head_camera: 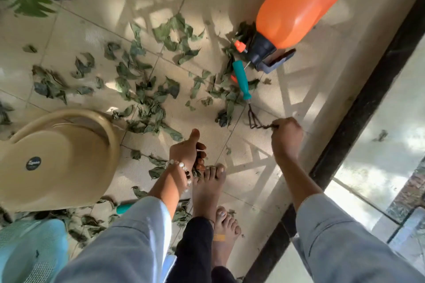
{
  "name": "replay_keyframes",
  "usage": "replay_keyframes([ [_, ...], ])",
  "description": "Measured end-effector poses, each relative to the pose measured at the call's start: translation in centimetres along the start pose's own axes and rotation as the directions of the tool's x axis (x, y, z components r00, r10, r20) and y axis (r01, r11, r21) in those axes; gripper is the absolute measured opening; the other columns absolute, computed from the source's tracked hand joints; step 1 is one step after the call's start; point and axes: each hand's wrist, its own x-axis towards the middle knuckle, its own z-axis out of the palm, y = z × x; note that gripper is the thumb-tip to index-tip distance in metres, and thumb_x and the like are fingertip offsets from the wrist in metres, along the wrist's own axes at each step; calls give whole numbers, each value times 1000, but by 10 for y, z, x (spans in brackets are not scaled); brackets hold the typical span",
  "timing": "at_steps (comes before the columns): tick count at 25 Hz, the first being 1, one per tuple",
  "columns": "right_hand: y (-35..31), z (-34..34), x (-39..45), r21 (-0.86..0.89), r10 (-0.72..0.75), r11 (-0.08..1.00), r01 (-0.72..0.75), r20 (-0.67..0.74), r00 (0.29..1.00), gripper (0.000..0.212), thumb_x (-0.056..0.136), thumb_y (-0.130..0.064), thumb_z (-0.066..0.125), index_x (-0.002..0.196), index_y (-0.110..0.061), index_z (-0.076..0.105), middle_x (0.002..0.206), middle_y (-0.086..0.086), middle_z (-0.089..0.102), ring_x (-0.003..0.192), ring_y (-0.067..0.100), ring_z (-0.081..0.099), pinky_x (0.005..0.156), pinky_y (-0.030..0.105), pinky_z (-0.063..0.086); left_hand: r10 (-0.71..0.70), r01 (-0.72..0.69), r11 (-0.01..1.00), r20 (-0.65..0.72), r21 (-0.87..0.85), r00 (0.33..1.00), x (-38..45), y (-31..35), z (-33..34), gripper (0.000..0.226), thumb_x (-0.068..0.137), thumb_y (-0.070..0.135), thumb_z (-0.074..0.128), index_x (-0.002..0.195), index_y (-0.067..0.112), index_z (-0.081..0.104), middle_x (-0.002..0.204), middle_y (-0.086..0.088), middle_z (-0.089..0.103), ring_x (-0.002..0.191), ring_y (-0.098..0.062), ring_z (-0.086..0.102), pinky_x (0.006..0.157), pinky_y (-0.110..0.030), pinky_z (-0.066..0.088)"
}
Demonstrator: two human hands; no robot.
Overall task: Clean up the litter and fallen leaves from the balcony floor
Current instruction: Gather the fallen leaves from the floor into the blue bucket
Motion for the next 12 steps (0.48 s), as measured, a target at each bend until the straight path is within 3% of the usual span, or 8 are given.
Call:
replay_keyframes([
  [2, 3, -16, -12, -18, 12, 1000, -11, 54, 998, 22, 82, 14, 51, 81, 5, 71, 81, 21, 69, 65, 24, 61, 63, 29, 52, 28, -28, 999, 16, -17, 999, -7, 2, 12, 48, 93, 46, 57, 64, 7, 57, 45, -2, 52, 37, -14, 39, 38, -19, 30],
  [4, -3, -35, -5, 113, 263, 957, -267, 51, 963, 17, 86, 9, 56, 90, 4, 72, 86, 18, 71, 70, 22, 64, 69, 25, 52, 9, -8, 999, 9, -33, 1000, -18, 9, 18, 48, 92, 45, 59, 63, 7, 58, 46, -3, 53, 39, -16, 39, 40, -19, 32],
  [6, -24, -53, -7, 304, 310, 895, -328, 108, 945, 16, 83, 0, 68, 97, -2, 73, 90, 7, 73, 74, 14, 67, 76, 24, 56, 21, -22, 998, -15, -60, 1000, -29, 21, 23, 47, 92, 44, 59, 64, 6, 58, 49, -6, 56, 38, -16, 41, 41, -20, 34],
  [8, -68, -78, -27, 430, -34, 901, -57, 200, 979, 19, 81, -5, 71, 99, -9, 74, 94, -2, 73, 78, 7, 67, 78, 23, 56, 12, -16, 992, -33, -123, 999, -42, 31, 27, 46, 93, 43, 57, 68, 5, 58, 57, -12, 59, 37, -18, 45, 40, -20, 36],
  [10, -105, -93, -61, 552, -396, 801, 232, 199, 897, 18, 81, -3, 70, 97, -10, 74, 95, 0, 73, 80, 9, 69, 79, 23, 56, -14, 3, 985, -64, -171, 998, -52, 35, 32, 44, 93, 45, 57, 76, 4, 61, 71, -17, 64, 49, -22, 58, 49, -26, 48],
  [12, -126, -97, -91, 550, -614, 696, 461, 123, 780, 19, 82, -4, 63, 97, -9, 74, 94, 4, 73, 83, 15, 68, 82, 24, 54, -41, 41, 960, 3, -276, 999, -57, 39, 33, 47, 89, 53, 57, 82, 6, 63, 90, -21, 67, 75, -29, 66, 72, -36, 55],
])
